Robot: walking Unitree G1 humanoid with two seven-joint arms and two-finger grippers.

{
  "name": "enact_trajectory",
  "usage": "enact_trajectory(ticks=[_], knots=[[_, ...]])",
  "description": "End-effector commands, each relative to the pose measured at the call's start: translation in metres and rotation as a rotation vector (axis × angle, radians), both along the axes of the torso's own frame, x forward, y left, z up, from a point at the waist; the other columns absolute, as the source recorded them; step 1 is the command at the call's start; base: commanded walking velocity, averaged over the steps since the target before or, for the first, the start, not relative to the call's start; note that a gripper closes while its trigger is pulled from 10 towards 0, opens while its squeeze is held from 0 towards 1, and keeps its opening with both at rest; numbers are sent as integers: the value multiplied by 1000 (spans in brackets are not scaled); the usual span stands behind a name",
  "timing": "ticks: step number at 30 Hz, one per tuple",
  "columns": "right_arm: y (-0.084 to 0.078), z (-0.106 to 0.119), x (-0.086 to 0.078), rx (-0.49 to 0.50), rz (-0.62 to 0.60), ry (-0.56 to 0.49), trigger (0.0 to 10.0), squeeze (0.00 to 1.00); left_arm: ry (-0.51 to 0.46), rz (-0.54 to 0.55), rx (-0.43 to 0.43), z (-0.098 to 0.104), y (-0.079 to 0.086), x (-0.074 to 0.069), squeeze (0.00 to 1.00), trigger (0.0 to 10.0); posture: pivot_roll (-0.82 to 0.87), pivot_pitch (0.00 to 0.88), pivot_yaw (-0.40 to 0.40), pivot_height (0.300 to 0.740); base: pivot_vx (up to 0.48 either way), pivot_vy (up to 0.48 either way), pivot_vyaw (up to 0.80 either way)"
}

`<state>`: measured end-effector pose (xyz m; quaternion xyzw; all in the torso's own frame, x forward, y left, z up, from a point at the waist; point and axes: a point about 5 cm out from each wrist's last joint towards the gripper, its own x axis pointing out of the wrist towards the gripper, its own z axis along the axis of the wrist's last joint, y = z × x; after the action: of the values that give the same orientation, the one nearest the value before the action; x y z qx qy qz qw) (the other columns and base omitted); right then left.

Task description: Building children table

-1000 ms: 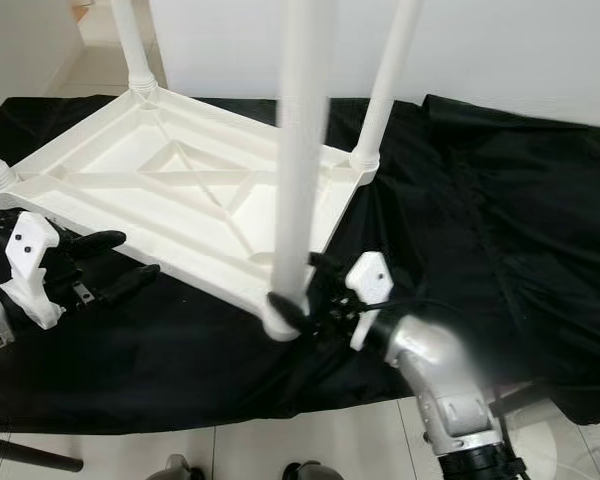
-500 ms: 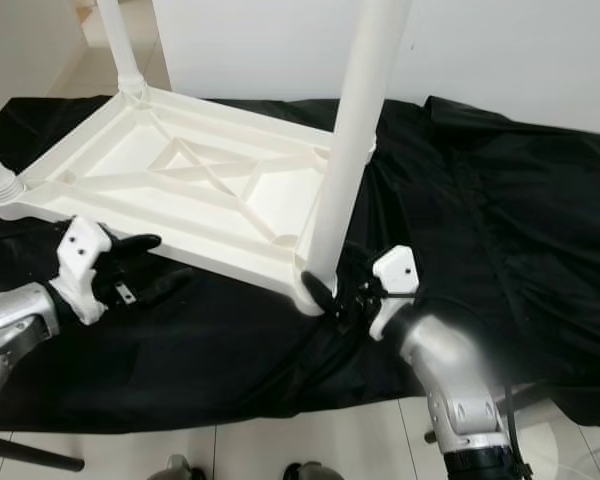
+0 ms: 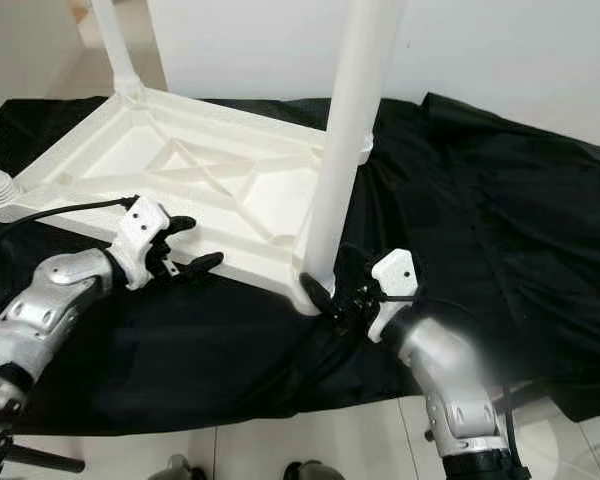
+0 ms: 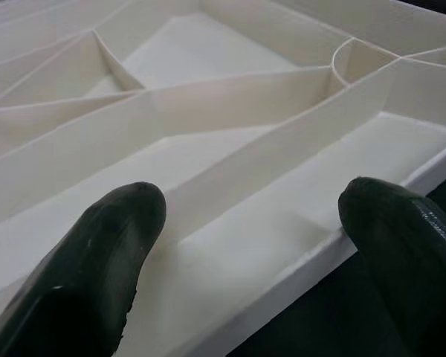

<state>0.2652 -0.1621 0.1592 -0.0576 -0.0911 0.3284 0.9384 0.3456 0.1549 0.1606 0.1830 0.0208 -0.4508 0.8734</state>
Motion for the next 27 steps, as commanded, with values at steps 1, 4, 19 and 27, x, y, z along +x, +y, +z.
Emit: enact_trajectory(ticks=[1, 4, 19, 27], knots=[[-4, 1, -3, -3, -17, -8, 10000, 0, 46, -68, 56, -10, -1, -1, 0, 10000, -88, 107, 15, 740, 0, 0, 0], [-6, 1, -4, -6, -24, -11, 10000, 0, 95, -115, 62, -13, 0, -2, 0, 10000, -96, 107, 19, 740, 0, 0, 0], [-9, 2, -3, -9, -42, -17, 10000, 0, 215, -235, 121, -12, 7, 8, 0, 10000, -101, 104, 25, 740, 0, 0, 0], [-7, 5, 0, -13, -32, -24, 10000, 0, 193, -172, 279, -30, 8, 10, 0, 10000, -97, 107, 21, 740, 0, 0, 0]])
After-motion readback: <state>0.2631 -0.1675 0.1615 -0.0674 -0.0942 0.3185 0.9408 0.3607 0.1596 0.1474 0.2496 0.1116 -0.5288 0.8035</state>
